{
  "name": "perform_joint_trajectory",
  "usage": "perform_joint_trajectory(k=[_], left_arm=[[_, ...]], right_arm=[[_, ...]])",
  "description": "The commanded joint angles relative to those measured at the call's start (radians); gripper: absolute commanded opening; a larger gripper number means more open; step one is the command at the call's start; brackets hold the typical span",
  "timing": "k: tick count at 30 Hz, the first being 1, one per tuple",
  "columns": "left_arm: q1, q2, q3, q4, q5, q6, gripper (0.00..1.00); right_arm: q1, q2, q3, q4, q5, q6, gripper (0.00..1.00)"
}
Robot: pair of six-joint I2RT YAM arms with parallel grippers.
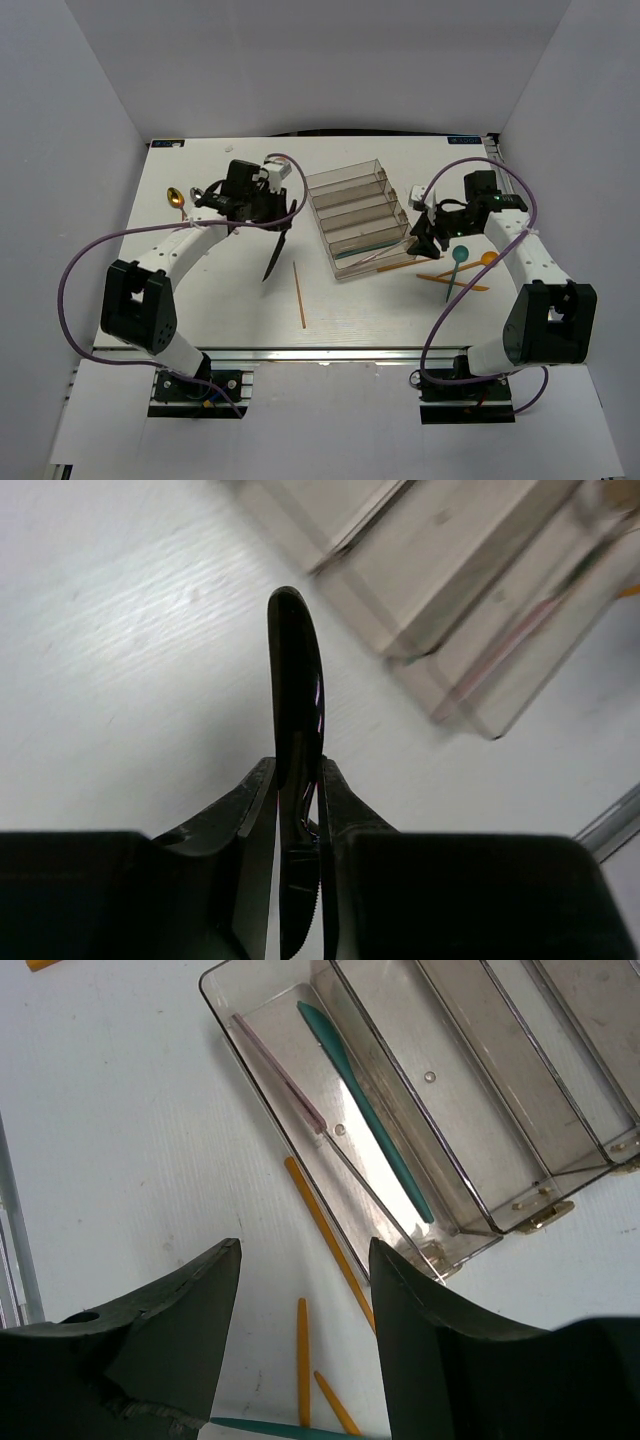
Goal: Sort the eating utensils into containers
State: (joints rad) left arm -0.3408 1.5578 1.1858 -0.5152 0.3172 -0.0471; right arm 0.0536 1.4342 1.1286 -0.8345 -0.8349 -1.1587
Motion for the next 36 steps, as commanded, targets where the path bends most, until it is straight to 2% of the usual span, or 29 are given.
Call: perform_joint_trajectory(k=[1, 5, 9, 15, 18, 29, 36], left_arm=[[-0.067, -0.059, 0.067, 0.153, 0.101, -0.103, 0.0], [-0.173, -0.025, 0.115, 0.311, 0.125, -0.166, 0.0], [-0.24, 0.089, 0.204, 0.427, 0.108, -0.157, 0.0], [-0.293, 0.26, 0.378, 0.468, 0.092, -0.068, 0.0], [-0.31, 0.323, 0.416, 0.468, 0.086, -0.036, 0.0], [-0.363, 0.355, 0.347, 0.468, 0.083, -0.008, 0.0], [-0.38, 0.332, 0.316, 0.457, 0.075, -0.013, 0.24]], right_arm=[[-0.026, -0.034, 0.016, 0.018, -0.032, 0.017, 0.61], [-0.07, -0.05, 0.01, 0.025, -0.035, 0.028, 0.61], [-0.086, -0.064, -0.004, 0.023, -0.038, 0.031, 0.61], [-0.092, -0.083, -0.016, 0.025, -0.043, 0.034, 0.61], [-0.098, -0.093, -0.023, 0.029, -0.044, 0.039, 0.61], [-0.118, -0.093, -0.038, 0.044, -0.056, 0.042, 0.61], [-0.12, -0.083, -0.038, 0.051, -0.066, 0.042, 0.61]])
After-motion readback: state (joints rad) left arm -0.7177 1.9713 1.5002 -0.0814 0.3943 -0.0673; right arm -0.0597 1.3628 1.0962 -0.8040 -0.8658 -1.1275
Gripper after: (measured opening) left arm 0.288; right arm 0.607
